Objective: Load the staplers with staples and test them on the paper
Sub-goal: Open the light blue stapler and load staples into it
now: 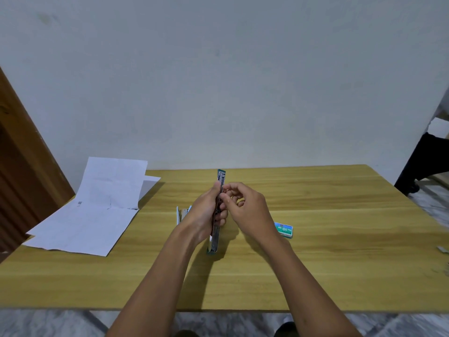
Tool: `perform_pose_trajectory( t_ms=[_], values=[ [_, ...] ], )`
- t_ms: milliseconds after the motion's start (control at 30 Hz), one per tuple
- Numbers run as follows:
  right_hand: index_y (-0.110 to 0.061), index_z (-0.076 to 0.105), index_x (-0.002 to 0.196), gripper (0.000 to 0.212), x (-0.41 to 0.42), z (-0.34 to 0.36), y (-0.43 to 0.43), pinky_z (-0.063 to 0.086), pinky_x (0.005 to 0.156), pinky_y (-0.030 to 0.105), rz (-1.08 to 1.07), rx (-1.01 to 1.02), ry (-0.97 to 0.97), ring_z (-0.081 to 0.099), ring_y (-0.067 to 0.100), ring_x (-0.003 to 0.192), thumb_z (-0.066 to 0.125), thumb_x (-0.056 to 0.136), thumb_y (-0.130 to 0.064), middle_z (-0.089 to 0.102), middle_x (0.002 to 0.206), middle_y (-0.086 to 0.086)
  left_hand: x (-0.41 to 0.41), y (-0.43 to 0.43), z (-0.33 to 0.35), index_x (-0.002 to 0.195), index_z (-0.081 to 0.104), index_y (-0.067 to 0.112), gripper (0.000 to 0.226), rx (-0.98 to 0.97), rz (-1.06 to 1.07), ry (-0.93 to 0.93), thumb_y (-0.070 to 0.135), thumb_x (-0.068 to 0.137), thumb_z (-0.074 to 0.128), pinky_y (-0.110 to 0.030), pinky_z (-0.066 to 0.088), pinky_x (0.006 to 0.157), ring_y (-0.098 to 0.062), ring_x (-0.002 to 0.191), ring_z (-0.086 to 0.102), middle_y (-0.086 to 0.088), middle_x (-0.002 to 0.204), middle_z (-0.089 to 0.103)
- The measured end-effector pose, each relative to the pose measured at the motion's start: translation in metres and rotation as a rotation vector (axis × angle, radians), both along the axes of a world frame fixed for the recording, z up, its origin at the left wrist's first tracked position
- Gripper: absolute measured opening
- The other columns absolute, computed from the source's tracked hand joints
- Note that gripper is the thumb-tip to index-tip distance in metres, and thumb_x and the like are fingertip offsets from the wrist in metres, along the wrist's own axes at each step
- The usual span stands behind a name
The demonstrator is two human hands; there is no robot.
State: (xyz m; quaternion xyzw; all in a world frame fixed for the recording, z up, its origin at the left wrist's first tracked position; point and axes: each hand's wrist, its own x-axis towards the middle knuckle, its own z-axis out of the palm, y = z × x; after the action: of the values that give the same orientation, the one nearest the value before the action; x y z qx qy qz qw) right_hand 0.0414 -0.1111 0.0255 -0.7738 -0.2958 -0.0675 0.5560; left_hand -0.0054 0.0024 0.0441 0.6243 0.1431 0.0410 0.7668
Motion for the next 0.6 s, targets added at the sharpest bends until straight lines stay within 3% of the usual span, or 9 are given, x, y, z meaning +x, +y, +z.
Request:
perform_pose_trajectory(
  t_ms=[167, 333, 500, 600],
  values=[
    [-0.026, 0.068, 0.089, 0.007, 0.0, 0.004, 0.0, 0.044, 0.06, 0.016, 0.029, -0.063, 0.016, 0.056, 0.006, 0.066, 0.074, 0.086, -0.024, 0.063, 0.072, -0.013, -0.002, 0.005, -0.001, 0.084, 0.052, 0.012, 0.043, 0.041, 0.017, 0.014, 0.047, 0.104, 0.036, -0.023, 0.029, 0.042, -0.011, 0.043, 0.033, 0.001, 0.057, 0.038],
    [-0.02, 0.066, 0.086, 0.009, -0.003, 0.007, -0.002, 0.045, 0.064, 0.013, 0.051, -0.083, -0.056, 0.062, 0.008, 0.078, 0.075, 0.086, -0.02, 0.068, 0.088, -0.003, -0.003, 0.002, 0.001, 0.086, 0.051, 0.01, 0.042, 0.004, 0.072, 0.005, 0.045, 0.104, 0.037, -0.022, 0.03, 0.038, -0.011, 0.04, 0.032, 0.0, 0.056, 0.038],
    [-0.009, 0.066, 0.084, 0.01, -0.011, 0.001, -0.003, 0.046, 0.064, 0.007, 0.052, -0.045, -0.164, 0.063, -0.004, 0.066, 0.075, 0.085, -0.009, 0.064, 0.082, -0.001, -0.001, 0.0, 0.0, 0.084, 0.052, 0.011, 0.04, -0.072, 0.102, 0.017, 0.045, 0.103, 0.041, -0.023, 0.031, 0.04, -0.012, 0.042, 0.035, -0.001, 0.055, 0.042],
    [-0.006, 0.067, 0.081, 0.011, -0.011, -0.005, -0.004, 0.045, 0.066, 0.006, 0.032, -0.041, -0.221, 0.06, -0.008, 0.069, 0.077, 0.082, -0.006, 0.064, 0.083, 0.0, -0.001, -0.001, -0.003, 0.087, 0.054, 0.011, 0.038, -0.121, 0.116, 0.033, 0.044, 0.102, 0.043, -0.025, 0.031, 0.041, -0.013, 0.042, 0.036, -0.004, 0.063, 0.045]
  ],
)
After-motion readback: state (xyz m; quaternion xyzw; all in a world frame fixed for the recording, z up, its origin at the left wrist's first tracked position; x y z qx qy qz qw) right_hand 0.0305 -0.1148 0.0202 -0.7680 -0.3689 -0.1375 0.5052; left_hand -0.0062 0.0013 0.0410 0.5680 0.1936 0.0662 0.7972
